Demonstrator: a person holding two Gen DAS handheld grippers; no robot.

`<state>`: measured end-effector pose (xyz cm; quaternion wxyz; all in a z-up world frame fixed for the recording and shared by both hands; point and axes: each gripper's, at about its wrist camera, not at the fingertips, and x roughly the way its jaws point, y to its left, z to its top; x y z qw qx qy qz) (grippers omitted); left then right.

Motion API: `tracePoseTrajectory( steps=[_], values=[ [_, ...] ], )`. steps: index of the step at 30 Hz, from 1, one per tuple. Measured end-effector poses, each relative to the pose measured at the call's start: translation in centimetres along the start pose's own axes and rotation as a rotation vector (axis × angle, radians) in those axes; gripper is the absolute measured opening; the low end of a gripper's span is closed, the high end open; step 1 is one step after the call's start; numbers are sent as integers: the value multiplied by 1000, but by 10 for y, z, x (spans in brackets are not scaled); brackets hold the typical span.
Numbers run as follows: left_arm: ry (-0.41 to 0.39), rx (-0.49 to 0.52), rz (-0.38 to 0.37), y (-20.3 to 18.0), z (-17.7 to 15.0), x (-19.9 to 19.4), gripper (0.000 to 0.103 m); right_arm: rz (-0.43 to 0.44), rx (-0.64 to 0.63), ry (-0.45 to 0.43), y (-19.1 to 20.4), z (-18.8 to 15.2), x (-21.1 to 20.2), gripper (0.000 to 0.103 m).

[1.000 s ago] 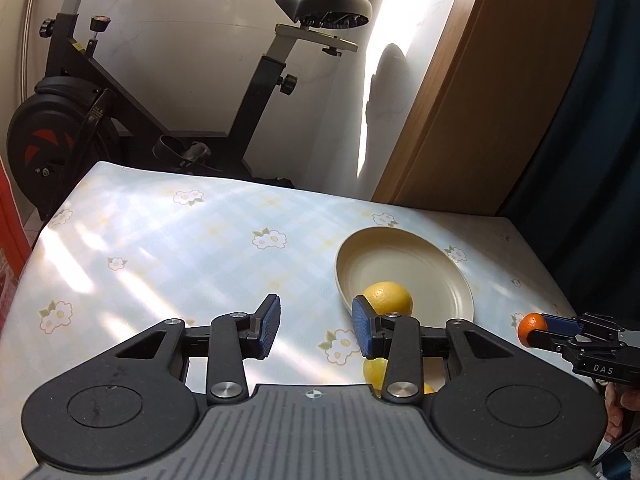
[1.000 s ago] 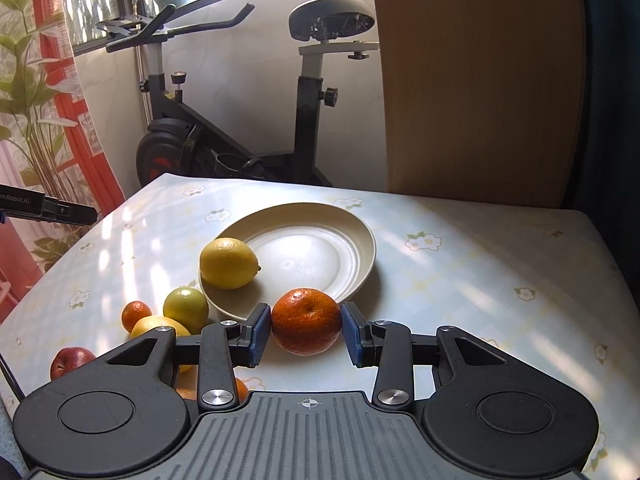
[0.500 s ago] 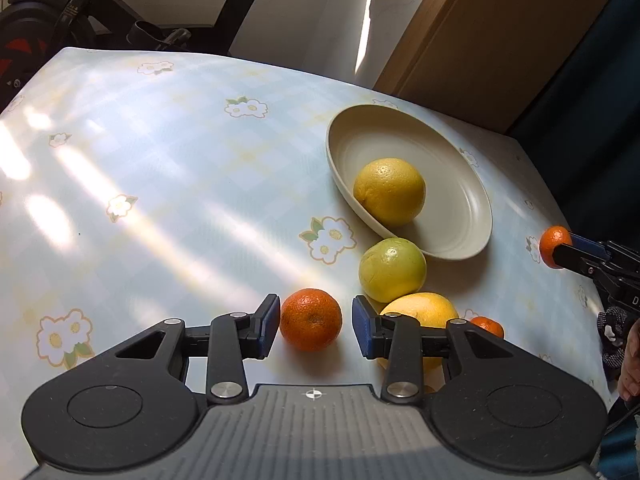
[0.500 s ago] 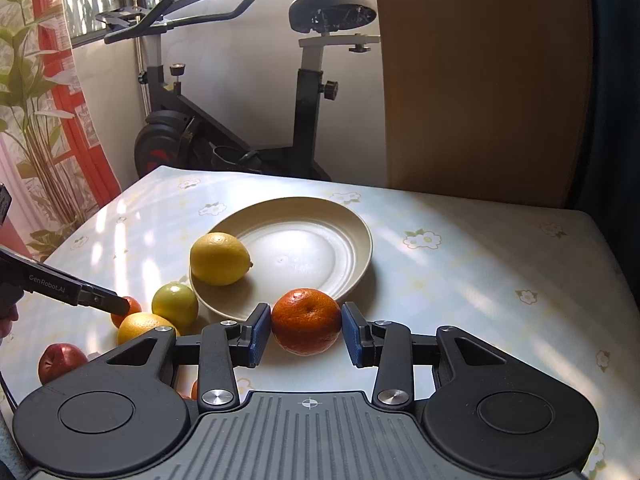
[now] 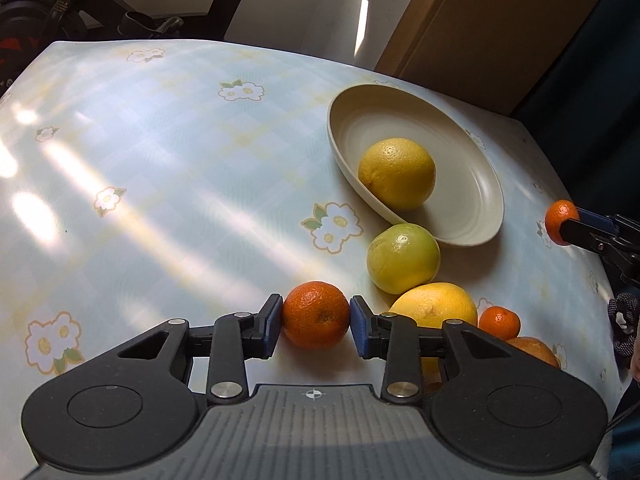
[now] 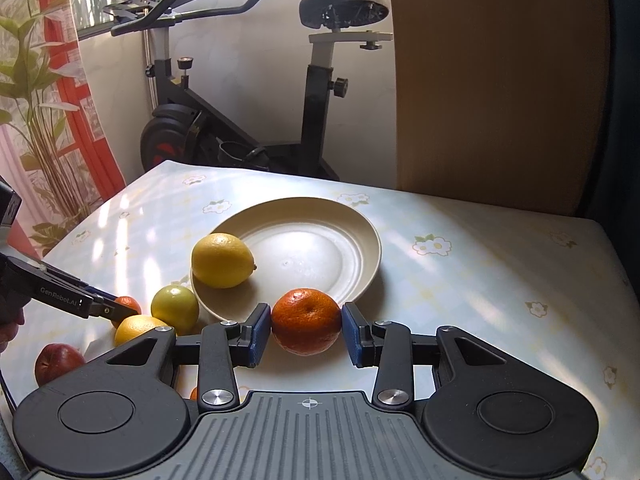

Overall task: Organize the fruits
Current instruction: 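Close the left gripper on a tangerine while the right gripper holds its tangerine, then lower both tangerines onto the plate and open both grippers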

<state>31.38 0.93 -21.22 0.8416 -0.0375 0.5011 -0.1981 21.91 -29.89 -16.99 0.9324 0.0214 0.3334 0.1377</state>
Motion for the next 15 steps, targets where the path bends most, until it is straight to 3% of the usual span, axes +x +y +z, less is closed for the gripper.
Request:
tracePoseTrajectory(
  steps=[7,15],
  values=[
    [-67,6,-14,-3,11,-19,38,2,-29,16,-1,4,5,36],
    [-166,53,-32,-12,62,-42,38,-3,-87,11,-7,28,27,36]
  ],
)
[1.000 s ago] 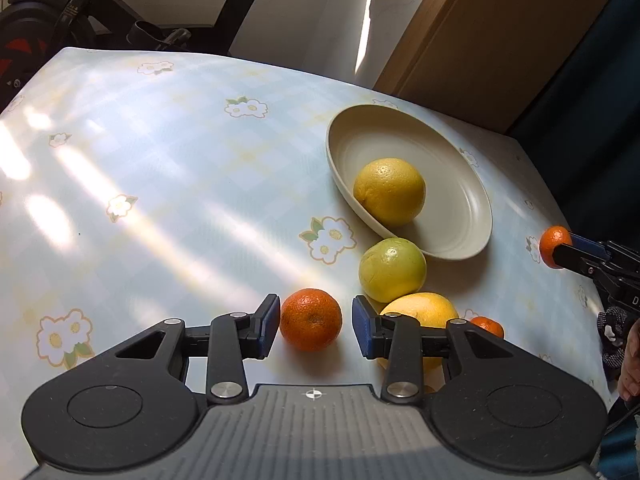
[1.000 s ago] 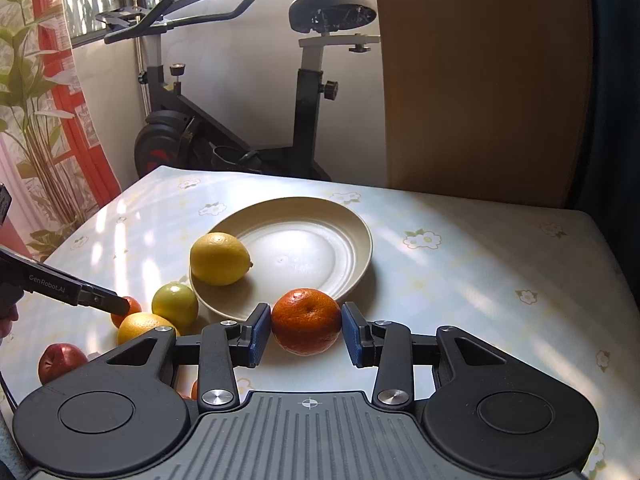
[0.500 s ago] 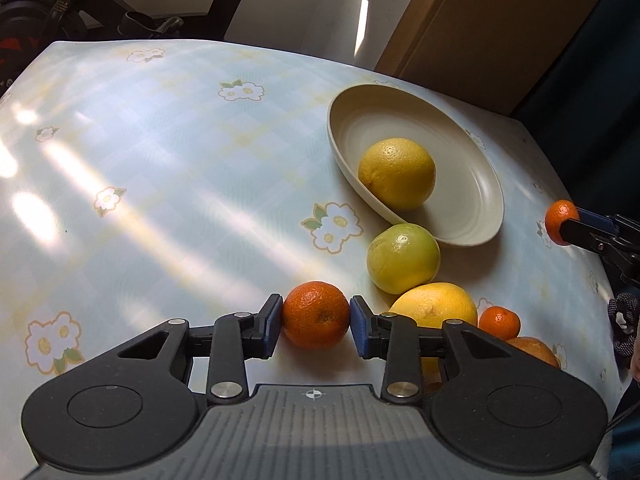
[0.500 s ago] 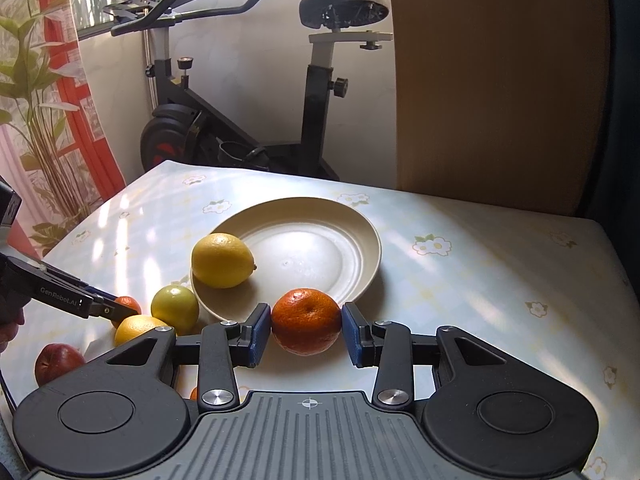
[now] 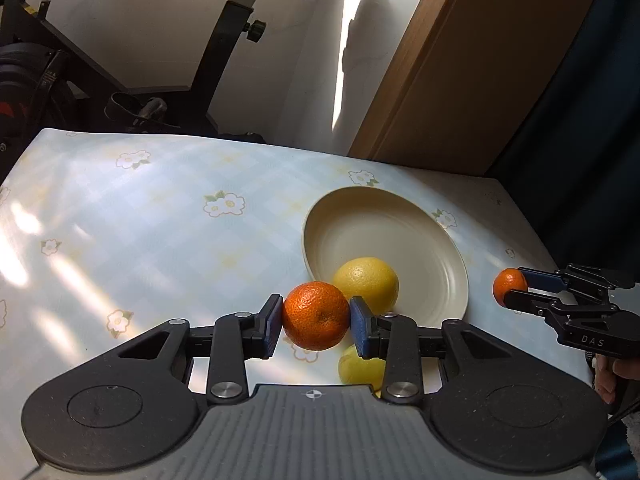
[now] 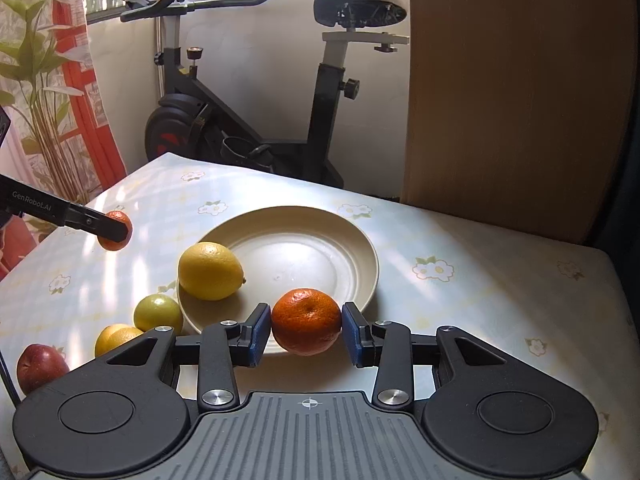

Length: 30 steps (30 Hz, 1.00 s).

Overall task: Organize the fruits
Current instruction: 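Lower both tangerines onto the plate and open both grippers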

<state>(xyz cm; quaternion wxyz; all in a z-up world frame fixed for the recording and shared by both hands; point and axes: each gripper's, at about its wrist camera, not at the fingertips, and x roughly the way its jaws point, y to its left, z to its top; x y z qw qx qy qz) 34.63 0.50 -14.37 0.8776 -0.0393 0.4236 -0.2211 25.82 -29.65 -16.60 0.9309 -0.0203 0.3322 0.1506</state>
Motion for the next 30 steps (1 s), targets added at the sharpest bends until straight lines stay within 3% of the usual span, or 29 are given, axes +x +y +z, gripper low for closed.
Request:
tracePoseTrajectory(
  steps=[3,10,19,30],
  values=[
    [-18,8,-11,-5,21,11,38,-9,-21,6,-3,9,17,36],
    [25,-9,-34,-15,54,63,38,-35,-40,52,-12,21,66,36],
    [106,-1,-31,-19,59,116,38,-62,-57,85,-17,22,104,36],
    [136,15,-5,-14,50,128,38,-73,-59,75,-16,23,108,38]
  ],
)
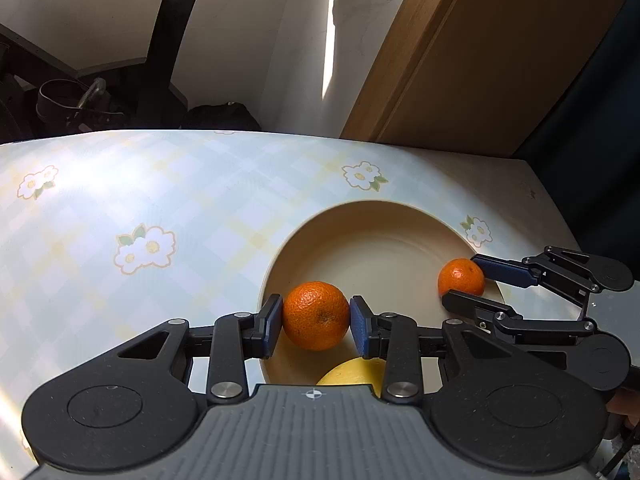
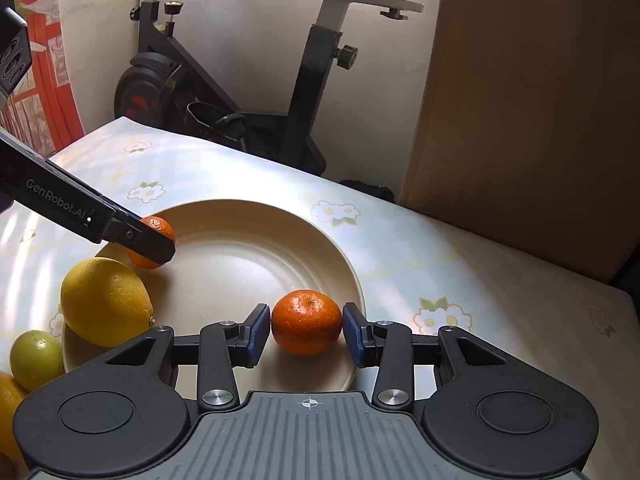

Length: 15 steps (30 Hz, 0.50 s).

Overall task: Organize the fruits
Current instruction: 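Lower both tangerines onto the plate and open both grippers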

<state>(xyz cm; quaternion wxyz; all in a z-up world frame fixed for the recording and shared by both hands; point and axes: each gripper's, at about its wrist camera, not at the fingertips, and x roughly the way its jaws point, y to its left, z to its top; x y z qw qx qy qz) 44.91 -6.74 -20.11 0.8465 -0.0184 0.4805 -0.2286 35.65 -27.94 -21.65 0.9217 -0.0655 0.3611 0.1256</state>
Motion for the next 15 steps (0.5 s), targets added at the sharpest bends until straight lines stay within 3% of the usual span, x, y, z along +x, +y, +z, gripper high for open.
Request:
tracePoseTrajectory(
  steps=[3,15],
  values=[
    [-5,-24,-15,3,-3,-2,38,-1,6,-10,0,1,-4,42],
    [-79,-25,-28,1,-12,-42,39,20,37,-63,2,0,-44,42]
  ],
)
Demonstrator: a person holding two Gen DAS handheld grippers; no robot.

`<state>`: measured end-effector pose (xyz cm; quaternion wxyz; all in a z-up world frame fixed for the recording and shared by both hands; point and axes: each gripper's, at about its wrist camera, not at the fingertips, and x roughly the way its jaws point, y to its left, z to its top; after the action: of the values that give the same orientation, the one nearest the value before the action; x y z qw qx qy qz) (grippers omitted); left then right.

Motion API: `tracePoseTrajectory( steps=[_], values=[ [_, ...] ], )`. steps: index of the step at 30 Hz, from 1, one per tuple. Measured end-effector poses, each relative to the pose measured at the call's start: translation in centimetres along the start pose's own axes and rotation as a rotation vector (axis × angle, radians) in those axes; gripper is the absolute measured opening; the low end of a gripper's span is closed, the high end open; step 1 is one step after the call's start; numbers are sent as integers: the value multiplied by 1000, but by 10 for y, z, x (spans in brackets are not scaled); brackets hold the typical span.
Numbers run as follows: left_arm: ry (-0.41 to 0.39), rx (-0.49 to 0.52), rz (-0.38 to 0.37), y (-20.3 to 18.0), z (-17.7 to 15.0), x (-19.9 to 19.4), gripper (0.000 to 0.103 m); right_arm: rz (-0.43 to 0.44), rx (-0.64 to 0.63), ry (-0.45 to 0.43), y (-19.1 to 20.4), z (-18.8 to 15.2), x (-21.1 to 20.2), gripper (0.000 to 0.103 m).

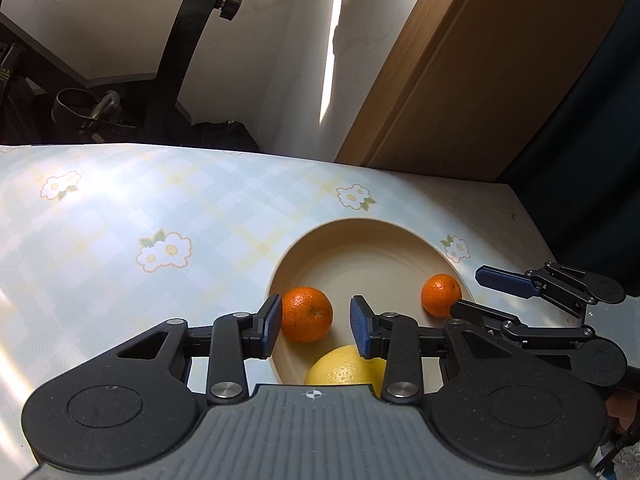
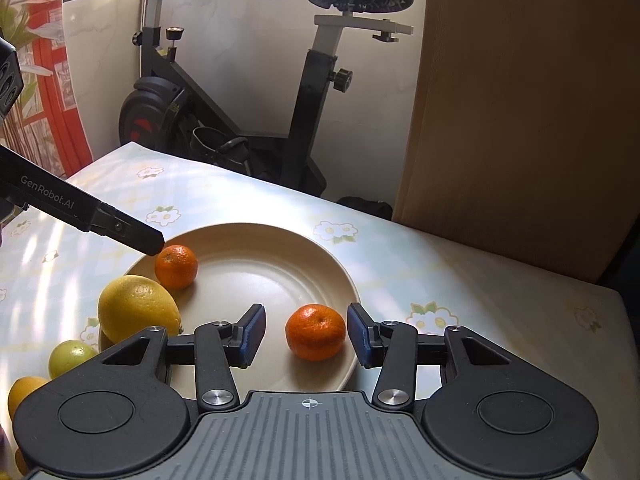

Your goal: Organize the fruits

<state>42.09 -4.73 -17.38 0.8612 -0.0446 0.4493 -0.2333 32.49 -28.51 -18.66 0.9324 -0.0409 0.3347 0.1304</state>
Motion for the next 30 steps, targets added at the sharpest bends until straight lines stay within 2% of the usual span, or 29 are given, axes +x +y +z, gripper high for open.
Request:
tracePoseTrajectory(
  steps=[10,19,25,30],
  values=[
    [-59,-15,24,9,-19,-57,39,-4,87,-36,-2,-21,-43,42],
    [-102,-43,63,20,-55,-103,39,5,165,-44,8,-47,-72,42],
    [-91,-9,69,13,-79,-120,39,32,175,-38,27,-61,-86,42],
    [-77,12,37,0,-94,-121,39,53,161,-24,44,-73,-98,42]
  ],
)
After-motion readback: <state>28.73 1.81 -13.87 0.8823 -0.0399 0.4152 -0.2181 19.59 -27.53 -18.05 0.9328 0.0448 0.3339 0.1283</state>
